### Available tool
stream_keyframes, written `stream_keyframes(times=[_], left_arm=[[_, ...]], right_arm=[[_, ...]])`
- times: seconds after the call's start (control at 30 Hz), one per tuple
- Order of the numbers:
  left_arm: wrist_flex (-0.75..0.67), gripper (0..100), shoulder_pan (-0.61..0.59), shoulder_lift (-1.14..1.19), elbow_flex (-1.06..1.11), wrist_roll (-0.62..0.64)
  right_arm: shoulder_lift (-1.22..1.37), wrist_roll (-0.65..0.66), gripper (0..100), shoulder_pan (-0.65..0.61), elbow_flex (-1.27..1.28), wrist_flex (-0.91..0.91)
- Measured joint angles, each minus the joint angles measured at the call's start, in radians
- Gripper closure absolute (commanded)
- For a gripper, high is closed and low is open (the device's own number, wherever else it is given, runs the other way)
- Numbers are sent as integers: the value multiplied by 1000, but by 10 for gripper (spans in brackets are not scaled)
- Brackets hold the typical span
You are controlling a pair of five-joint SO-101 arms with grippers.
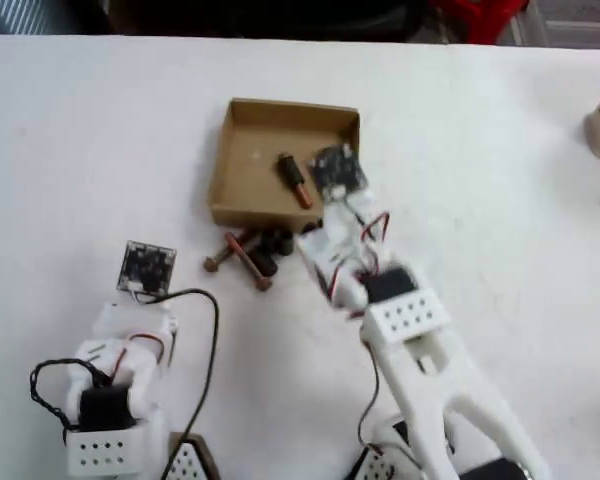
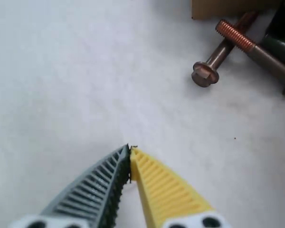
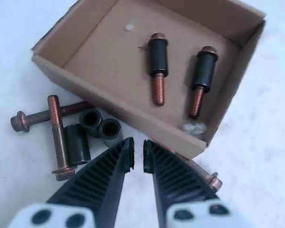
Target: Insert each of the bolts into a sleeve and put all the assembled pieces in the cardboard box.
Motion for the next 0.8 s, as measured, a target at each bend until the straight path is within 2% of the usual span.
stream_keyframes(times=[0.27, 0.43, 0.6, 0.8], left_arm=[[0, 977, 0, 0, 0, 0], [0, 977, 0, 0, 0, 0], [0, 977, 0, 0, 0, 0], [0, 977, 0, 0, 0, 0]], right_arm=[[-216, 0, 981, -104, 433, -414], [-213, 0, 981, -123, 543, -692], [-74, 0, 981, -124, 552, -856], [239, 0, 981, -121, 514, -1132]])
